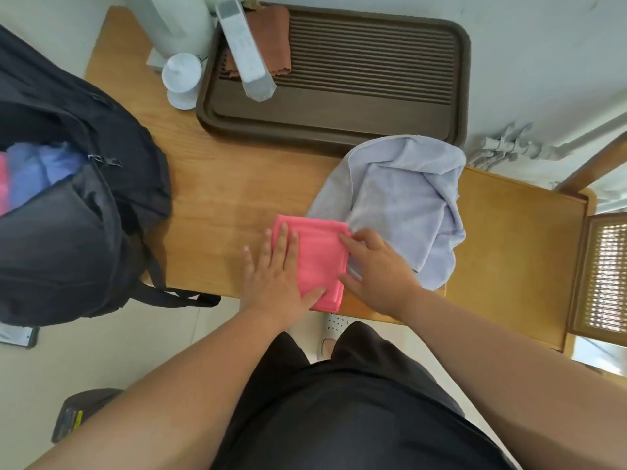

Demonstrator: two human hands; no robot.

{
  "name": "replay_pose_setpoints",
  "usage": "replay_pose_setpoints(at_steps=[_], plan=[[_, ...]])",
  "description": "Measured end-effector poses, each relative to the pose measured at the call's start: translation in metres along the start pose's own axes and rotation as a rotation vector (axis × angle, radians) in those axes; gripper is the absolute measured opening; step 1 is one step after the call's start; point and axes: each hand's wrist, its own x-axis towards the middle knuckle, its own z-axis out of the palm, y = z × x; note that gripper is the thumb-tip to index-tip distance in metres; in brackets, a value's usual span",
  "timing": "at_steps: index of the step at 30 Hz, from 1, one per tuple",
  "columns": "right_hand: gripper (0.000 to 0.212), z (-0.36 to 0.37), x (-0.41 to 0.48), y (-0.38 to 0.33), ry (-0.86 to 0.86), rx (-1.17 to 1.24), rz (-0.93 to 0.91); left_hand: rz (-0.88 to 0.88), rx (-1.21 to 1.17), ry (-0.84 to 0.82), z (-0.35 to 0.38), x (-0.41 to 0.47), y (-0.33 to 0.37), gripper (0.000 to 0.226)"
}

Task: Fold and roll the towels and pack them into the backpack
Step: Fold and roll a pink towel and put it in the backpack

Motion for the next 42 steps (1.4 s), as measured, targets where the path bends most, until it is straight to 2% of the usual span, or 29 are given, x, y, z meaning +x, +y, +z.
replay_pose_setpoints(at_steps=[9, 12, 14, 18, 21, 25, 29, 30, 33, 35, 38, 39, 42], plan=[[0.055, -0.006, 0.015, -0.013, 0.161, -0.25, -0.05, 0.145, -0.044, 0.022, 0.015, 0.007, -0.02, 0.115], [0.049, -0.007, 0.034, -0.026, 0.102, -0.235, -0.108, 0.183, -0.118, 0.065, 0.017, 0.003, -0.029, 0.106], [0.042, -0.008, 0.044, -0.036, 0.063, -0.216, -0.055, 0.154, -0.204, 0.129, 0.016, -0.003, -0.035, 0.103], [0.038, -0.018, 0.061, -0.045, 0.033, -0.106, 0.125, 0.102, -0.301, 0.183, 0.011, -0.018, -0.048, 0.117], [0.023, -0.029, 0.063, -0.044, -0.063, -0.06, 0.197, 0.09, -0.253, 0.142, 0.009, -0.022, -0.052, 0.122], [0.013, -0.037, 0.06, -0.046, -0.062, 0.064, 0.226, 0.078, -0.217, 0.088, 0.007, -0.02, -0.048, 0.12], [0.016, -0.034, 0.052, -0.043, -0.124, 0.443, 0.387, 0.087, -0.185, 0.085, 0.009, -0.019, -0.051, 0.118], [0.017, -0.031, 0.049, -0.04, -0.12, 0.473, 0.422, 0.099, -0.191, 0.099, 0.01, -0.021, -0.053, 0.116], [0.01, -0.023, 0.043, -0.034, -0.035, 0.211, 0.397, 0.091, -0.332, 0.189, 0.012, -0.025, -0.054, 0.1], [0.019, -0.021, 0.043, -0.033, 0.016, 0.025, 0.328, -0.012, -0.457, 0.235, 0.012, -0.023, -0.05, 0.089], [0.05, -0.024, 0.049, -0.039, 0.078, -0.194, 0.141, -0.291, -0.632, 0.181, 0.006, -0.014, -0.04, 0.066], [0.058, -0.025, 0.052, -0.045, 0.055, -0.233, 0.07, -0.338, -0.655, 0.163, 0.004, -0.012, -0.037, 0.057], [0.077, -0.027, 0.064, -0.06, -0.103, -0.248, -0.079, -0.329, -0.649, 0.119, -0.002, -0.008, -0.033, 0.04]])
